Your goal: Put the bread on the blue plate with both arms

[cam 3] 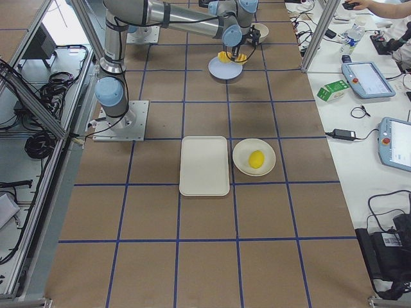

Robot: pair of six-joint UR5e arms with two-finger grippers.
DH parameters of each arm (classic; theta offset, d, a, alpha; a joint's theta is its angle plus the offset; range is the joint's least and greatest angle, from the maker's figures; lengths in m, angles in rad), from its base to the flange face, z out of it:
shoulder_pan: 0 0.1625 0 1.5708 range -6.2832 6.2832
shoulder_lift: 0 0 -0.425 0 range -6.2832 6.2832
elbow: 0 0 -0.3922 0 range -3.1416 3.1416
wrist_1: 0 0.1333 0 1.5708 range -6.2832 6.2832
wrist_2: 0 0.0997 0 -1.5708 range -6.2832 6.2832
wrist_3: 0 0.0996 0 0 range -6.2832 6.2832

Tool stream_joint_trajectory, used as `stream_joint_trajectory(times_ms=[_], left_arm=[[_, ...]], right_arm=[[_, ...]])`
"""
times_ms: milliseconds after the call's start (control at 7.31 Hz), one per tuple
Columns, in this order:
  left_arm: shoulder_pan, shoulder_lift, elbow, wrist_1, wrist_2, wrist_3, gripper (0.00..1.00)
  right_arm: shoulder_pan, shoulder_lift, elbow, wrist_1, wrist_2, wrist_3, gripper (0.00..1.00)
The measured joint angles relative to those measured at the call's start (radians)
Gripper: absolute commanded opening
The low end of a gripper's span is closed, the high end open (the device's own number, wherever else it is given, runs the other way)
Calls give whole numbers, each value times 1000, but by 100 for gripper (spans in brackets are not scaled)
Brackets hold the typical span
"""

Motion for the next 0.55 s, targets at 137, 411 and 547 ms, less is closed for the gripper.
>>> stream_joint_trajectory(times_ms=[137,411,547], left_arm=[[0,55,65,-155,58,0,100],[1,166,157,-446,208,2,100],[1,214,175,-537,293,4,100]], right_arm=[[36,34,2,-32,2,49,0],[91,81,16,-92,1,126,30],[114,95,35,-129,-4,148,70]])
